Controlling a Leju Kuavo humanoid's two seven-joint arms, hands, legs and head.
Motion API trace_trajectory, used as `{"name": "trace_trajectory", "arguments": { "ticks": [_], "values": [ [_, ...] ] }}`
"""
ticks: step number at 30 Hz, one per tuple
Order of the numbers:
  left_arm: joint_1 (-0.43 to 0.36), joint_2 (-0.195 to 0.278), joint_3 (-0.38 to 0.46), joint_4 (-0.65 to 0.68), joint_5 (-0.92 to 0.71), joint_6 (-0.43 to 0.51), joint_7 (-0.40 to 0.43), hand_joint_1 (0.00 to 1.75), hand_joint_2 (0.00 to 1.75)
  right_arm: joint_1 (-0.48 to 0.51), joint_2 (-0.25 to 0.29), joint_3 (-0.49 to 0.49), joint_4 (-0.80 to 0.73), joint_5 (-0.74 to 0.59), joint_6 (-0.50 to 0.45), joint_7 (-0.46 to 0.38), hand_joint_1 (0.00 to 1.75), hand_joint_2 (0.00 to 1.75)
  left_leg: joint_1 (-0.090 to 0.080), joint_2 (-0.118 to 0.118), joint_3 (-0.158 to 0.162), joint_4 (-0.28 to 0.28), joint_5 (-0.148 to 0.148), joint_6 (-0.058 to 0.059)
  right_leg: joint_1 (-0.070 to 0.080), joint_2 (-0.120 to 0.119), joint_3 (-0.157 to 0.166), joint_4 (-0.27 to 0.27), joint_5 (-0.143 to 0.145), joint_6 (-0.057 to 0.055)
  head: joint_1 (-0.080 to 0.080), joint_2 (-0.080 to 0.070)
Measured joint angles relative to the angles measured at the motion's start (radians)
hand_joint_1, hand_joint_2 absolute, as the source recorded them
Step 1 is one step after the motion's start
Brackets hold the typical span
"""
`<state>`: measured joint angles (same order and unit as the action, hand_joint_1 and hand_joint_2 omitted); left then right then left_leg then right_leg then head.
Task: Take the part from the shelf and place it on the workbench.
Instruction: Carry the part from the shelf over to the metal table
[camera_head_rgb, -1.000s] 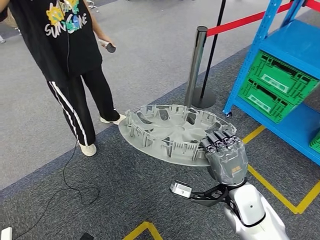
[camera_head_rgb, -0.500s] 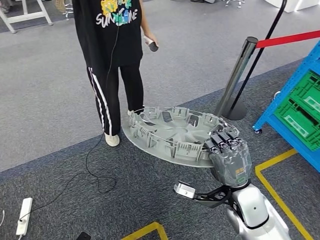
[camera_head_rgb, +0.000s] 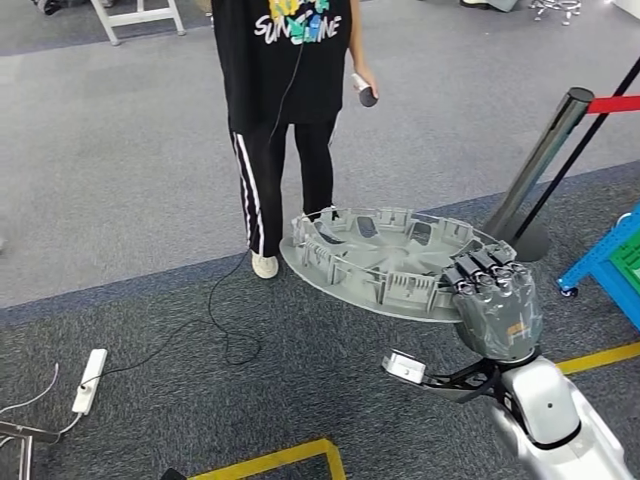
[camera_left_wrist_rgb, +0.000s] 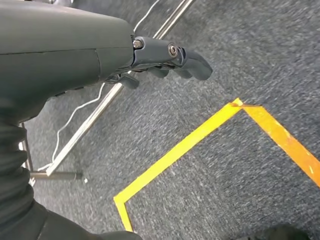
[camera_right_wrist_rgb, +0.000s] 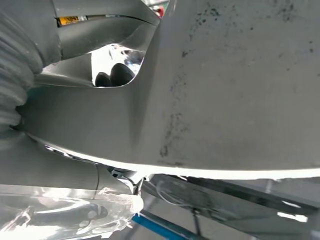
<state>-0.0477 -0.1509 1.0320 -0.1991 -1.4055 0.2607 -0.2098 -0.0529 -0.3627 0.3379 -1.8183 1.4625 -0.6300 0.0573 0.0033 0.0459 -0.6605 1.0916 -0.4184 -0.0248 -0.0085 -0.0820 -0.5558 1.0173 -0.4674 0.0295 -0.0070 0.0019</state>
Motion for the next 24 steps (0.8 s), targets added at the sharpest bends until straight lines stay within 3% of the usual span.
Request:
{"name": "trace_trajectory", "arguments": {
  "ticks": [2,4,5,7,8,9,10,11,12,13,15,17,19,20,22,24],
  "values": [
    [-0.003,0.000,0.000,0.000,0.001,-0.002,0.000,0.00,1.75,-0.001,-0.016,-0.010,-0.011,-0.007,0.006,0.000,1.75,1.75,-0.007,0.033,0.039,-0.075,0.013,0.011,0.007,-0.020,0.002,0.002,-0.005,0.011,0.001,0.000],
    [-0.003,0.001,0.001,0.000,0.002,-0.005,0.000,0.00,1.75,-0.001,-0.031,-0.020,-0.022,-0.023,0.017,0.000,1.75,1.75,-0.010,0.012,0.037,-0.082,0.012,0.025,0.006,-0.040,0.007,-0.001,-0.008,0.022,0.003,0.000],
    [-0.002,0.001,0.001,0.000,0.003,-0.006,0.000,0.00,1.75,-0.001,-0.038,-0.025,-0.028,-0.032,0.022,-0.001,1.75,1.75,-0.010,-0.001,0.037,-0.084,0.014,0.032,0.003,-0.031,0.007,0.003,-0.015,0.027,0.004,0.000],
    [-0.001,0.003,0.001,0.000,0.003,-0.007,0.001,0.00,1.75,0.002,-0.055,-0.038,-0.039,-0.045,0.029,-0.003,1.75,1.75,-0.005,-0.026,0.038,-0.088,0.017,0.047,-0.003,0.022,-0.018,0.062,-0.053,0.035,0.008,0.000],
    [-0.002,0.004,0.001,0.000,0.003,-0.008,0.001,0.00,1.75,0.004,-0.063,-0.045,-0.043,-0.049,0.032,-0.004,1.75,1.75,-0.004,-0.039,0.038,-0.088,0.018,0.051,-0.004,0.054,-0.048,0.123,-0.084,0.036,0.011,0.000],
    [-0.003,0.005,0.001,0.000,0.003,-0.009,0.001,0.00,1.75,0.006,-0.070,-0.052,-0.045,-0.053,0.034,-0.005,1.75,1.75,-0.005,-0.052,0.038,-0.088,0.018,0.054,-0.004,0.071,-0.083,0.195,-0.115,0.036,0.013,0.000],
    [-0.004,0.006,0.001,0.000,0.003,-0.012,0.002,0.00,1.75,0.008,-0.077,-0.059,-0.047,-0.057,0.038,-0.006,1.75,1.75,-0.005,-0.066,0.038,-0.088,0.018,0.055,-0.003,0.078,-0.117,0.259,-0.137,0.036,0.014,0.000],
    [-0.004,0.006,0.001,0.000,0.003,-0.014,0.002,0.00,1.75,0.011,-0.084,-0.066,-0.050,-0.061,0.043,-0.007,1.75,1.75,-0.006,-0.081,0.038,-0.087,0.018,0.056,-0.003,0.080,-0.138,0.294,-0.142,0.037,0.014,0.000],
    [-0.003,0.006,0.001,0.000,0.003,-0.016,0.002,0.00,1.75,0.015,-0.092,-0.074,-0.053,-0.066,0.050,-0.008,1.75,1.75,-0.005,-0.097,0.039,-0.087,0.018,0.056,-0.003,0.082,-0.141,0.288,-0.124,0.036,0.014,0.000],
    [-0.003,0.006,0.001,0.000,0.003,-0.018,0.002,0.00,1.75,0.019,-0.102,-0.083,-0.058,-0.071,0.057,-0.010,1.75,1.75,-0.004,-0.113,0.039,-0.086,0.019,0.055,-0.005,0.087,-0.124,0.242,-0.090,0.036,0.014,0.000],
    [-0.003,0.006,0.001,0.000,0.003,-0.020,0.003,0.00,1.75,0.022,-0.125,-0.103,-0.070,-0.084,0.071,-0.015,1.75,1.75,-0.004,-0.143,0.038,-0.081,0.019,0.050,-0.013,0.124,-0.061,0.099,-0.022,0.039,0.014,0.000],
    [-0.003,0.007,0.001,0.000,0.003,-0.021,0.004,0.00,1.75,0.023,-0.147,-0.128,-0.082,-0.099,0.083,-0.019,1.75,1.75,-0.003,-0.168,0.030,-0.077,0.023,0.039,-0.018,0.155,-0.021,0.022,-0.002,0.039,0.013,0.000],
    [0.002,0.008,0.002,0.000,0.003,-0.023,0.005,0.00,1.75,0.023,-0.165,-0.150,-0.094,-0.110,0.094,-0.021,1.75,1.75,0.000,-0.189,0.022,-0.079,0.030,0.026,-0.015,0.146,-0.015,0.017,-0.004,0.031,0.012,0.000],
    [0.005,0.008,0.002,0.000,0.003,-0.023,0.006,0.00,1.75,0.023,-0.173,-0.159,-0.098,-0.114,0.098,-0.022,1.75,1.75,0.000,-0.183,0.019,-0.078,0.030,0.021,-0.014,0.135,-0.014,0.016,-0.002,0.025,0.013,0.000],
    [0.007,0.008,0.002,0.000,0.003,-0.024,0.007,0.00,1.75,0.024,-0.187,-0.175,-0.108,-0.122,0.104,-0.023,1.75,1.75,-0.003,-0.129,-0.003,-0.034,0.000,0.013,-0.013,0.110,-0.012,0.010,0.002,0.011,0.009,0.000],
    [0.003,0.006,0.002,0.000,0.003,-0.024,0.007,0.00,1.75,0.026,-0.198,-0.189,-0.117,-0.128,0.106,-0.024,1.75,1.75,-0.005,-0.070,-0.061,0.087,-0.065,0.007,-0.009,0.083,-0.012,0.009,0.002,0.003,0.005,0.000]
  ]
}}
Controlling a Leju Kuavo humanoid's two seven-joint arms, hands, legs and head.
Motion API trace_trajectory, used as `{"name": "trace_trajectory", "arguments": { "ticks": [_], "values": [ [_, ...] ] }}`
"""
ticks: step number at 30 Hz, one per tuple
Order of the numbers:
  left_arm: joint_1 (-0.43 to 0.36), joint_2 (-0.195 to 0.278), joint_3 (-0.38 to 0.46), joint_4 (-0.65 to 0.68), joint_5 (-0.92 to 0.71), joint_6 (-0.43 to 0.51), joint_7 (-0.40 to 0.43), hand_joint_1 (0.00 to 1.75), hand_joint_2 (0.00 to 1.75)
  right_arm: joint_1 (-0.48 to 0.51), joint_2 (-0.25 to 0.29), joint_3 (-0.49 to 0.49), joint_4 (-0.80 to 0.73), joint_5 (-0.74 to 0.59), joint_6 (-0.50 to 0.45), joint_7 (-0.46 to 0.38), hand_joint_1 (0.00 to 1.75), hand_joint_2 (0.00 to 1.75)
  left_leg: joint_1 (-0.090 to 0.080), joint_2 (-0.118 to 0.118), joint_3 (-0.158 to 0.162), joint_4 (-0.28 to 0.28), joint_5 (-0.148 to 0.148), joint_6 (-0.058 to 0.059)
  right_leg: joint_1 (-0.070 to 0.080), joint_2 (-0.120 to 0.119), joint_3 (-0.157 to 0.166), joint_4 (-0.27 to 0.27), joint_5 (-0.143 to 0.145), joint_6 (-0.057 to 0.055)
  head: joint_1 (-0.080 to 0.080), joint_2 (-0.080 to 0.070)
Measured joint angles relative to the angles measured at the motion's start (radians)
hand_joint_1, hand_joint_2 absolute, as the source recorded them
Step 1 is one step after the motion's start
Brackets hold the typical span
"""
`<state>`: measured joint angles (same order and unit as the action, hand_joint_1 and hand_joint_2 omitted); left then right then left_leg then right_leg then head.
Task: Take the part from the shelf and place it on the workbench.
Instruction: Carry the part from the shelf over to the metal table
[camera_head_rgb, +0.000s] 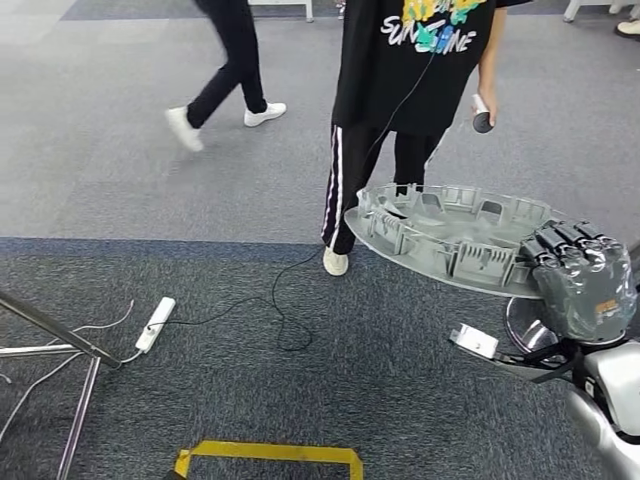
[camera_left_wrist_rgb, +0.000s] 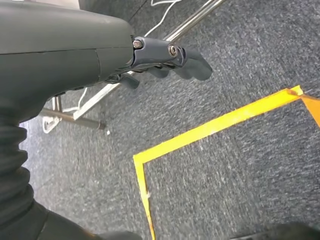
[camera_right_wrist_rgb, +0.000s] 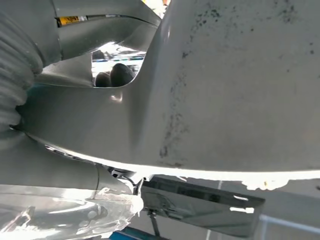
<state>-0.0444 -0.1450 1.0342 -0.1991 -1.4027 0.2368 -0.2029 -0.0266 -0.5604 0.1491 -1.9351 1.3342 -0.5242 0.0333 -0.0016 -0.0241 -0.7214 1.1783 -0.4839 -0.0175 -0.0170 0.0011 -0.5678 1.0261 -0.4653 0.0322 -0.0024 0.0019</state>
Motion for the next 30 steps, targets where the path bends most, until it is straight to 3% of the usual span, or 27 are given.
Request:
{"name": "trace_trajectory", "arguments": {
  "ticks": [2,3,5,7,8,9,11,13,15,17,18,19,20,22,24,26,27,28,30],
  "values": [
    [-0.002,-0.001,0.000,0.000,0.000,-0.001,0.000,0.00,1.75,0.001,-0.007,-0.009,-0.004,-0.003,0.004,0.000,1.75,1.75,0.002,0.011,-0.052,0.112,-0.040,-0.001,0.004,-0.028,0.000,0.000,-0.001,-0.003,0.000,0.000],
    [-0.002,-0.001,0.000,0.000,-0.002,-0.001,0.000,0.00,1.75,0.001,-0.010,-0.013,-0.006,-0.005,0.008,0.000,1.75,1.75,0.002,0.012,-0.055,0.122,-0.034,0.000,0.005,-0.041,0.001,0.000,-0.002,-0.003,0.000,0.000],
    [-0.001,-0.003,0.000,0.000,-0.007,0.000,0.001,0.00,1.75,0.001,-0.014,-0.023,-0.011,-0.006,0.022,0.000,1.75,1.75,0.000,0.027,-0.001,0.027,0.022,0.004,0.007,-0.067,0.004,0.000,-0.005,-0.002,0.000,0.000],
    [-0.004,-0.008,0.000,0.000,-0.013,0.002,0.004,0.00,1.75,0.000,-0.019,-0.034,-0.017,-0.005,0.034,0.000,1.75,1.75,-0.009,0.078,0.072,-0.105,0.064,0.011,0.011,-0.089,0.009,0.002,-0.010,0.005,0.001,0.000],
    [-0.006,-0.011,0.000,0.000,-0.015,0.004,0.007,0.00,1.75,-0.002,-0.021,-0.040,-0.019,-0.005,0.038,0.000,1.75,1.75,-0.014,0.096,0.090,-0.143,0.070,0.016,0.014,-0.099,0.010,0.002,-0.013,0.009,0.002,0.000],
    [-0.007,-0.014,0.000,0.000,-0.017,0.004,0.009,0.00,1.75,-0.005,-0.023,-0.044,-0.020,-0.006,0.041,0.000,1.75,1.75,-0.019,0.102,0.096,-0.158,0.068,0.021,0.016,-0.110,0.012,0.001,-0.016,0.013,0.003,0.000],
    [-0.007,-0.017,-0.001,0.000,-0.021,0.005,0.012,0.00,1.75,-0.011,-0.026,-0.051,-0.022,-0.006,0.047,-0.001,1.75,1.75,-0.019,0.074,0.095,-0.163,0.071,0.033,0.015,-0.127,0.017,-0.001,-0.021,0.022,0.004,0.000],
    [-0.006,-0.020,-0.001,0.000,-0.026,0.005,0.014,0.00,1.75,-0.014,-0.031,-0.057,-0.026,-0.010,0.057,-0.003,1.75,1.75,-0.013,0.048,0.098,-0.167,0.073,0.046,0.010,-0.087,0.006,0.033,-0.047,0.031,0.006,0.000],
    [-0.009,-0.021,-0.002,0.000,-0.030,0.006,0.016,0.00,1.75,-0.019,-0.037,-0.063,-0.029,-0.017,0.065,-0.006,1.75,1.75,-0.009,0.023,0.099,-0.168,0.075,0.055,0.008,-0.023,-0.048,0.150,-0.106,0.035,0.010,0.000],
    [-0.011,-0.023,-0.002,0.000,-0.031,0.006,0.020,0.00,1.75,-0.022,-0.041,-0.066,-0.029,-0.022,0.071,-0.007,1.75,1.75,-0.009,-0.006,0.100,-0.168,0.075,0.058,0.008,-0.004,-0.115,0.275,-0.148,0.036,0.012,0.000],
    [-0.010,-0.025,-0.002,0.000,-0.031,0.005,0.023,0.00,1.75,-0.023,-0.042,-0.067,-0.029,-0.023,0.073,-0.008,1.75,1.75,-0.009,-0.021,0.100,-0.167,0.075,0.058,0.007,-0.003,-0.129,0.292,-0.142,0.036,0.012,0.000],
    [-0.010,-0.026,-0.002,0.000,-0.030,0.004,0.027,0.00,1.75,-0.023,-0.043,-0.068,-0.029,-0.025,0.074,-0.010,1.75,1.75,-0.008,-0.036,0.101,-0.166,0.075,0.057,0.006,-0.001,-0.123,0.267,-0.115,0.036,0.011,0.000],
    [-0.009,-0.026,-0.002,0.000,-0.029,0.003,0.030,0.00,1.75,-0.023,-0.045,-0.069,-0.029,-0.026,0.075,-0.011,1.75,1.75,-0.006,-0.052,0.102,-0.164,0.075,0.056,0.004,0.007,-0.098,0.204,-0.075,0.037,0.012,0.000],
    [-0.010,-0.025,-0.002,0.000,-0.027,0.001,0.034,0.00,1.75,-0.023,-0.048,-0.071,-0.029,-0.028,0.076,-0.012,1.75,1.75,-0.003,-0.081,0.099,-0.158,0.075,0.047,-0.007,0.059,-0.036,0.070,-0.020,0.043,0.012,0.000],
    [-0.010,-0.023,-0.002,0.000,-0.024,0.000,0.035,0.00,1.75,-0.023,-0.049,-0.073,-0.030,-0.029,0.077,-0.012,1.75,1.75,-0.002,-0.107,0.088,-0.157,0.081,0.034,-0.013,0.093,-0.009,0.015,-0.012,0.042,0.012,0.000],
    [-0.006,-0.023,-0.002,0.000,-0.024,0.000,0.036,0.00,1.75,-0.023,-0.050,-0.075,-0.030,-0.029,0.078,-0.013,1.75,1.75,0.001,-0.129,0.079,-0.161,0.090,0.022,-0.009,0.073,-0.008,0.011,-0.009,0.032,0.011,0.000],
    [-0.003,-0.023,-0.002,0.000,-0.024,0.000,0.038,0.00,1.75,-0.022,-0.051,-0.076,-0.030,-0.030,0.078,-0.013,1.75,1.75,0.000,-0.117,0.076,-0.158,0.087,0.017,-0.008,0.061,-0.007,0.010,-0.007,0.025,0.010,0.000],
    [-0.002,-0.023,-0.002,0.000,-0.024,-0.001,0.041,0.00,1.75,-0.020,-0.052,-0.077,-0.031,-0.030,0.078,-0.013,1.75,1.75,-0.002,-0.091,0.066,-0.140,0.073,0.012,-0.008,0.047,-0.006,0.007,-0.005,0.019,0.007,0.000],
    [-0.003,-0.023,-0.002,0.000,-0.025,-0.002,0.045,0.00,1.75,-0.013,-0.054,-0.081,-0.033,-0.031,0.077,-0.012,1.75,1.75,-0.007,-0.018,0.019,-0.041,0.015,0.007,-0.004,0.018,-0.004,0.005,-0.004,0.009,0.003,0.000]
  ]
}}
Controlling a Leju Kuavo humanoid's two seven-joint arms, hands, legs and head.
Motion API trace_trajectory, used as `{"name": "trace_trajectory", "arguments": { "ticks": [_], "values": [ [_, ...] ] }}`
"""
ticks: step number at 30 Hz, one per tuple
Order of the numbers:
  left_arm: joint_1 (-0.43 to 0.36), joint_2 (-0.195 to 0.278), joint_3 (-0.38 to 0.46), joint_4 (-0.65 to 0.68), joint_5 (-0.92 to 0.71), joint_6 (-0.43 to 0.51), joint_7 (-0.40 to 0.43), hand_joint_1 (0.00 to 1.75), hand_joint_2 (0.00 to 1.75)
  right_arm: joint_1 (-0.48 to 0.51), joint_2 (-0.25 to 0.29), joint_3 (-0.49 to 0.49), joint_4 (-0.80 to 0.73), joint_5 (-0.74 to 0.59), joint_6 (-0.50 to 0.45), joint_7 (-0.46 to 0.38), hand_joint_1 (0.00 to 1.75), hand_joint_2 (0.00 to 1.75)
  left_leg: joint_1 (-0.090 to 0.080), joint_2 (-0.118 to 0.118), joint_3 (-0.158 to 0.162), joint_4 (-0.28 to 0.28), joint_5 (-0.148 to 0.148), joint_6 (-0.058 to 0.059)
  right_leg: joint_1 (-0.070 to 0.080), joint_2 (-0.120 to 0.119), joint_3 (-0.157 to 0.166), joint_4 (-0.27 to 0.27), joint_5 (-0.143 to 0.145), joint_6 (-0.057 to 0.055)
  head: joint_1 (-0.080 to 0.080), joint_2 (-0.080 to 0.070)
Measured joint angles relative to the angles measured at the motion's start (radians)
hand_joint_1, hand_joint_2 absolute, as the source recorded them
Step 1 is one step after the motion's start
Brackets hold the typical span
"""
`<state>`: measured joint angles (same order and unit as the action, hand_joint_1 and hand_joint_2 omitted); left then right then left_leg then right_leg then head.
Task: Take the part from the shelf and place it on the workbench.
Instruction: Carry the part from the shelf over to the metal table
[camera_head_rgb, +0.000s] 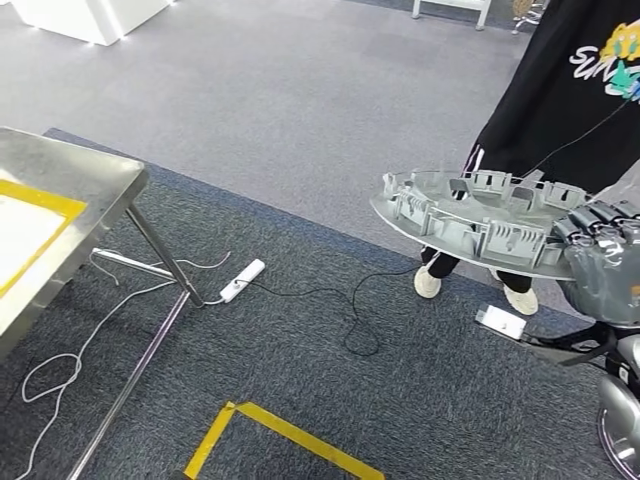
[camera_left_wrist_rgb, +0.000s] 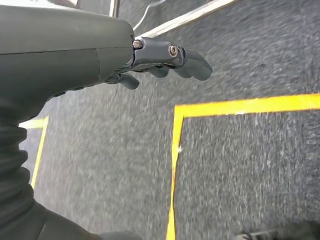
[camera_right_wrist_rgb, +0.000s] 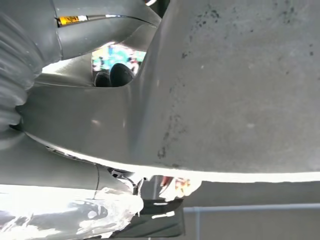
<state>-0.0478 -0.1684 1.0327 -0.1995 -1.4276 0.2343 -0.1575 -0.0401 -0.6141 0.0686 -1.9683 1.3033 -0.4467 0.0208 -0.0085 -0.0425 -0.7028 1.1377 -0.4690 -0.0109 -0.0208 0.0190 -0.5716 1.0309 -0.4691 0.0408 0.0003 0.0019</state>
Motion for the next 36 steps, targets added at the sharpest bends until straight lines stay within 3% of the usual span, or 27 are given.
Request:
{"name": "trace_trajectory", "arguments": {
  "ticks": [2,3,4,5,7,9,11,12,15,19,20,21,23,24,25,27,28,29,30,32,34,36],
  "values": [
    [-0.003,-0.001,0.000,0.000,0.000,-0.002,0.001,0.00,1.75,0.010,0.000,-0.003,-0.001,0.001,-0.001,0.000,1.75,1.75,0.001,0.028,-0.063,0.132,-0.055,-0.002,0.005,-0.031,0.000,0.000,-0.002,-0.005,-0.001,0.000],
    [-0.003,-0.002,0.000,0.000,0.000,-0.004,0.002,0.00,1.75,0.015,0.000,-0.003,-0.001,0.002,-0.001,0.000,1.75,1.75,0.002,0.030,-0.077,0.164,-0.059,-0.002,0.007,-0.046,0.001,0.000,-0.003,-0.007,-0.001,0.000],
    [-0.002,-0.002,0.000,0.000,0.001,-0.006,0.003,0.00,1.75,0.020,0.000,-0.003,-0.001,0.003,-0.001,0.000,1.75,1.75,0.002,0.032,-0.073,0.158,-0.045,-0.001,0.008,-0.061,0.003,0.000,-0.005,-0.008,-0.001,0.000],
    [-0.002,-0.001,0.000,0.000,0.003,-0.008,0.004,0.00,1.75,0.025,0.000,-0.003,-0.001,0.005,-0.002,0.000,1.75,1.75,0.001,0.037,-0.047,0.112,-0.015,0.002,0.009,-0.074,0.005,0.000,-0.006,-0.008,-0.001,0.000],
    [-0.002,0.001,0.000,0.000,0.005,-0.011,0.005,0.00,1.75,0.029,0.000,-0.004,-0.001,0.009,-0.002,0.000,1.75,1.75,-0.008,0.082,0.030,-0.026,0.042,0.010,0.013,-0.098,0.011,0.001,-0.012,-0.004,-0.001,0.000],
    [-0.005,0.002,0.000,0.000,0.006,-0.014,0.005,0.00,1.75,0.029,0.000,-0.005,-0.001,0.012,-0.003,0.000,1.75,1.75,-0.018,0.117,0.070,-0.108,0.057,0.020,0.019,-0.119,0.015,0.001,-0.017,0.003,0.000,0.000],
    [-0.005,0.003,0.000,0.000,0.007,-0.016,0.006,0.00,1.75,0.030,0.000,-0.005,-0.001,0.015,-0.003,0.000,1.75,1.75,-0.019,0.101,0.071,-0.120,0.054,0.031,0.022,-0.142,0.021,-0.003,-0.021,0.010,0.001,0.000],
    [-0.004,0.003,0.000,0.000,0.007,-0.017,0.007,0.00,1.75,0.030,0.000,-0.005,-0.001,0.017,-0.003,0.000,1.75,1.75,-0.017,0.088,0.073,-0.124,0.056,0.035,0.021,-0.137,0.022,-0.001,-0.026,0.016,0.001,0.000],
    [-0.002,0.005,0.000,0.000,0.007,-0.019,0.010,0.00,1.75,0.033,0.000,-0.005,0.000,0.022,-0.003,0.001,1.75,1.75,-0.007,0.064,0.079,-0.129,0.059,0.047,0.015,-0.075,0.011,0.032,-0.052,0.026,0.004,0.000],
    [-0.003,0.006,0.000,0.000,0.008,-0.019,0.012,0.00,1.75,0.033,0.000,-0.005,0.000,0.022,-0.003,0.001,1.75,1.75,-0.006,0.059,0.079,-0.129,0.059,0.050,0.015,-0.052,-0.005,0.064,-0.069,0.027,0.006,0.000],
    [-0.004,0.007,0.000,0.000,0.008,-0.019,0.013,0.00,1.75,0.034,0.000,-0.005,0.001,0.023,-0.003,0.001,1.75,1.75,-0.005,0.054,0.079,-0.129,0.059,0.051,0.014,-0.044,-0.017,0.088,-0.081,0.028,0.007,0.000],
    [-0.005,0.007,0.001,0.000,0.008,-0.021,0.015,0.00,1.75,0.036,0.001,-0.004,0.003,0.025,-0.003,0.002,1.75,1.75,-0.005,0.036,0.079,-0.129,0.059,0.052,0.013,-0.036,-0.052,0.147,-0.096,0.030,0.009,0.000],
    [-0.005,0.008,0.001,0.000,0.008,-0.026,0.018,0.00,1.75,0.042,0.002,-0.003,0.008,0.029,-0.002,0.003,1.75,1.75,-0.002,-0.009,0.081,-0.128,0.060,0.052,0.009,-0.021,-0.092,0.202,-0.088,0.034,0.011,0.000],
    [-0.005,0.008,0.001,0.000,0.008,-0.028,0.020,0.00,1.75,0.044,0.003,-0.002,0.010,0.031,-0.002,0.003,1.75,1.75,-0.001,-0.034,0.082,-0.127,0.060,0.050,0.005,-0.007,-0.089,0.180,-0.060,0.038,0.011,0.000],
    [-0.005,0.008,0.001,0.000,0.008,-0.029,0.021,0.00,1.75,0.043,0.003,-0.002,0.011,0.031,-0.002,0.003,1.75,1.75,0.000,-0.049,0.081,-0.124,0.060,0.045,-0.001,0.018,-0.058,0.111,-0.031,0.039,0.011,0.000],
    [-0.006,0.010,0.001,0.000,0.009,-0.029,0.021,0.00,1.75,0.042,0.005,-0.002,0.013,0.032,-0.002,0.005,1.75,1.75,0.000,-0.075,0.071,-0.119,0.063,0.033,-0.009,0.057,-0.015,0.022,-0.007,0.037,0.011,0.000],
    [-0.006,0.011,0.001,0.000,0.010,-0.030,0.022,0.00,1.75,0.041,0.007,-0.001,0.015,0.032,-0.002,0.005,1.75,1.75,0.001,-0.088,0.066,-0.119,0.067,0.025,-0.009,0.063,-0.009,0.011,-0.010,0.032,0.010,0.000],
    [-0.003,0.012,0.001,0.000,0.011,-0.031,0.022,0.00,1.75,0.041,0.009,0.001,0.016,0.033,-0.002,0.006,1.75,1.75,0.003,-0.099,0.061,-0.121,0.072,0.019,-0.007,0.052,-0.007,0.008,-0.009,0.026,0.010,0.000],
    [-0.001,0.014,0.002,0.000,0.012,-0.032,0.023,0.00,1.75,0.041,0.011,0.002,0.017,0.034,-0.002,0.006,1.75,1.75,0.004,-0.100,0.058,-0.121,0.073,0.014,-0.006,0.040,-0.006,0.007,-0.006,0.019,0.010,0.000],
    [0.002,0.015,0.002,0.000,0.014,-0.032,0.025,0.00,1.75,0.040,0.013,0.004,0.019,0.034,-0.002,0.007,1.75,1.75,0.000,-0.053,0.039,-0.087,0.048,0.004,-0.005,0.015,-0.005,0.004,-0.003,0.007,0.006,0.000],
    [0.000,0.014,0.002,0.000,0.015,-0.033,0.026,0.00,1.75,0.040,0.014,0.004,0.020,0.035,-0.003,0.009,1.75,1.75,-0.003,0.011,-0.015,0.027,-0.015,-0.003,-0.002,-0.012,-0.003,0.002,-0.003,-0.001,0.002,0.000],
    [-0.003,0.014,0.002,0.000,0.016,-0.035,0.029,0.00,1.75,0.041,0.016,0.005,0.022,0.036,-0.003,0.011,1.75,1.75,-0.001,0.029,-0.072,0.147,-0.059,-0.005,0.002,-0.041,-0.002,0.002,-0.006,-0.006,0.001,0.000]
  ]
}}
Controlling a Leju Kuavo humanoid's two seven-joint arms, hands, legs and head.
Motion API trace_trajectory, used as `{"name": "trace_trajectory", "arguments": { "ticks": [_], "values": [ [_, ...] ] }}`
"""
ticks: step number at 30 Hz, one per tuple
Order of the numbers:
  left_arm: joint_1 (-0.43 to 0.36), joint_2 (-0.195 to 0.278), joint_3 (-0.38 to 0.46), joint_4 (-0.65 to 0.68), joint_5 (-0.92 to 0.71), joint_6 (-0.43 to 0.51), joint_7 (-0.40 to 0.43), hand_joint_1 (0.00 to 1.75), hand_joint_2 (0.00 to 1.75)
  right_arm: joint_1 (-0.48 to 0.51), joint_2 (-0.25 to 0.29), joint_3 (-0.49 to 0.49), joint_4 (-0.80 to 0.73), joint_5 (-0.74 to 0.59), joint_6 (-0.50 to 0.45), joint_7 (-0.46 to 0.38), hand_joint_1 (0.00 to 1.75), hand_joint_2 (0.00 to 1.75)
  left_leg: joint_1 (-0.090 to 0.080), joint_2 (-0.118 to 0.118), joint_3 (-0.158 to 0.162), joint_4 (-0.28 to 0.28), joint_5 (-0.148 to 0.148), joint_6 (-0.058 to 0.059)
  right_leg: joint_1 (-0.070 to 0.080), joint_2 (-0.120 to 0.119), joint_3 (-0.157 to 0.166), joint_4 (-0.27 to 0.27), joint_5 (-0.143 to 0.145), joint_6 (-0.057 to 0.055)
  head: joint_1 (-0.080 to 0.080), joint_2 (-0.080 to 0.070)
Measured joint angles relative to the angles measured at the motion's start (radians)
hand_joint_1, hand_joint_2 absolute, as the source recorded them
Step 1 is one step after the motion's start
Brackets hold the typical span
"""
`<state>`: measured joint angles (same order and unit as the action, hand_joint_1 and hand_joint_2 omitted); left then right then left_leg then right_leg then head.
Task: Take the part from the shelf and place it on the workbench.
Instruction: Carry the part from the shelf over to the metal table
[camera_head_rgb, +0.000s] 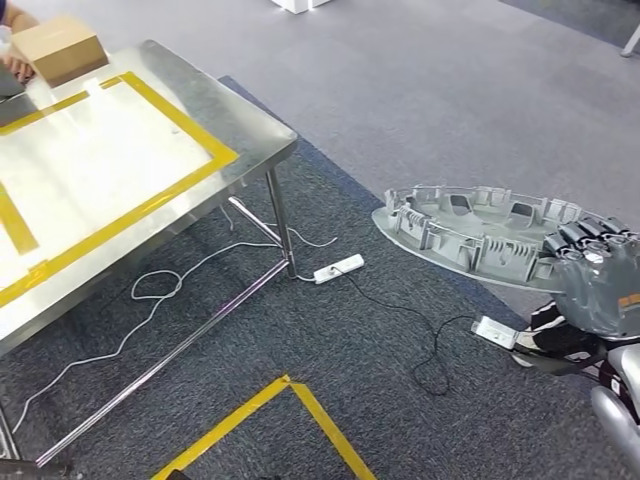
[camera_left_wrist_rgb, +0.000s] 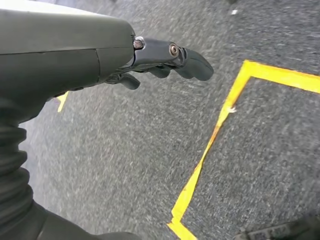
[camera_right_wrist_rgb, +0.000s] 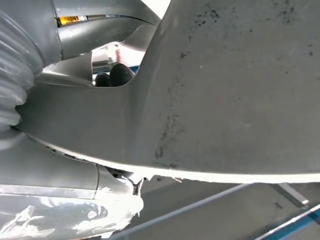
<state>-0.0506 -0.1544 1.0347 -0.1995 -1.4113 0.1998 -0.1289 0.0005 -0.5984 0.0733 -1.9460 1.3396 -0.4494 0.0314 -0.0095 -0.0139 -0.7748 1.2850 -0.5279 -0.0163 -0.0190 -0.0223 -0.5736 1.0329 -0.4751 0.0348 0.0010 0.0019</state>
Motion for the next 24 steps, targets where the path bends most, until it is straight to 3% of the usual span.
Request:
{"name": "trace_trajectory", "arguments": {
  "ticks": [1,2,3,5,7,9,11,13,15,16,17,18,20,22,24],
  "values": [
    [0.000,0.000,0.000,0.000,0.001,-0.001,0.002,0.00,1.75,0.000,0.001,0.001,0.001,0.000,0.000,0.000,1.75,1.75,0.000,0.002,-0.008,0.017,0.005,0.001,0.001,-0.014,0.001,0.000,-0.001,-0.001,0.000,0.000],
    [0.001,0.001,0.000,0.000,0.002,-0.001,0.003,0.00,1.75,0.000,0.002,0.001,0.002,0.001,0.000,0.000,1.75,1.75,0.000,0.003,0.005,-0.006,0.027,0.003,0.002,-0.027,0.004,0.000,-0.003,-0.002,0.000,0.000],
    [0.001,0.002,0.000,0.000,0.002,-0.002,0.005,0.00,1.75,0.000,0.003,0.002,0.002,0.001,0.000,0.001,1.75,1.75,-0.002,0.011,0.035,-0.062,0.060,0.006,0.003,-0.040,0.007,0.000,-0.005,-0.002,0.000,0.000],
    [0.000,0.004,0.001,0.000,0.002,-0.002,0.005,0.00,1.75,0.000,0.004,0.002,0.002,0.001,0.000,0.001,1.75,1.75,-0.010,0.052,0.107,-0.197,0.110,0.017,0.008,-0.063,0.013,0.001,-0.012,0.003,0.000,0.000],
    [-0.002,0.004,0.001,0.000,0.002,-0.002,0.006,0.00,1.75,-0.002,0.004,0.003,0.003,0.001,0.000,0.002,1.75,1.75,-0.017,0.077,0.138,-0.263,0.117,0.027,0.015,-0.085,0.017,0.000,-0.017,0.010,0.001,0.000],
    [-0.001,0.004,0.001,0.000,0.002,-0.003,0.006,0.00,1.75,-0.002,0.004,0.004,0.004,0.001,0.000,0.002,1.75,1.75,-0.016,0.056,0.139,-0.272,0.117,0.036,0.018,-0.103,0.023,-0.005,-0.021,0.019,0.001,0.000],
    [0.002,0.005,0.001,0.000,0.003,-0.003,0.006,0.00,1.75,-0.003,0.005,0.005,0.005,0.001,-0.001,0.002,1.75,1.75,-0.008,0.032,0.144,-0.278,0.120,0.046,0.014,-0.069,0.015,0.020,-0.042,0.028,0.004,0.000],
    [0.000,0.007,0.002,0.000,0.006,-0.004,0.006,0.00,1.75,-0.004,0.005,0.005,0.007,0.001,-0.001,0.002,1.75,1.75,-0.003,0.009,0.147,-0.281,0.120,0.053,0.010,-0.008,-0.036,0.129,-0.096,0.035,0.010,0.000],
    [-0.002,0.008,0.005,0.000,0.009,-0.007,0.006,0.00,1.75,-0.004,0.008,0.008,0.010,0.001,-0.002,0.002,1.75,1.75,-0.002,-0.017,0.148,-0.280,0.120,0.056,0.008,0.015,-0.105,0.256,-0.140,0.038,0.013,0.000],
    [-0.002,0.009,0.007,0.000,0.010,-0.009,0.006,0.00,1.75,-0.004,0.009,0.009,0.012,0.001,-0.002,0.002,1.75,1.75,-0.002,-0.031,0.148,-0.280,0.120,0.056,0.008,0.018,-0.123,0.281,-0.138,0.039,0.013,0.000],
    [-0.002,0.009,0.009,0.000,0.010,-0.010,0.006,0.00,1.75,-0.004,0.011,0.011,0.015,0.002,-0.002,0.002,1.75,1.75,-0.001,-0.046,0.150,-0.279,0.120,0.056,0.007,0.019,-0.122,0.265,-0.115,0.040,0.013,0.000],
    [-0.001,0.009,0.012,0.000,0.011,-0.011,0.006,0.00,1.75,-0.004,0.011,0.013,0.016,0.003,-0.002,0.003,1.75,1.75,0.001,-0.061,0.151,-0.278,0.120,0.055,0.005,0.026,-0.101,0.211,-0.077,0.040,0.013,0.000],
    [-0.002,0.012,0.018,0.000,0.011,-0.012,0.006,0.00,1.75,-0.009,0.013,0.015,0.020,0.006,-0.001,0.004,1.75,1.75,0.002,-0.090,0.150,-0.274,0.120,0.047,-0.006,0.075,-0.042,0.074,-0.014,0.043,0.014,0.000],
    [-0.002,0.016,0.022,0.000,0.012,-0.014,0.006,0.00,1.75,-0.017,0.015,0.017,0.025,0.008,-0.001,0.004,1.75,1.75,0.003,-0.116,0.138,-0.271,0.126,0.033,-0.013,0.116,-0.012,0.009,-0.001,0.039,0.013,0.000],
    [0.001,0.019,0.024,0.000,0.012,-0.016,0.007,0.00,1.75,-0.024,0.019,0.019,0.030,0.009,0.000,0.005,1.75,1.75,0.006,-0.137,0.127,-0.273,0.135,0.020,-0.011,0.103,-0.010,0.007,-0.001,0.026,0.012,0.000]
  ]
}}
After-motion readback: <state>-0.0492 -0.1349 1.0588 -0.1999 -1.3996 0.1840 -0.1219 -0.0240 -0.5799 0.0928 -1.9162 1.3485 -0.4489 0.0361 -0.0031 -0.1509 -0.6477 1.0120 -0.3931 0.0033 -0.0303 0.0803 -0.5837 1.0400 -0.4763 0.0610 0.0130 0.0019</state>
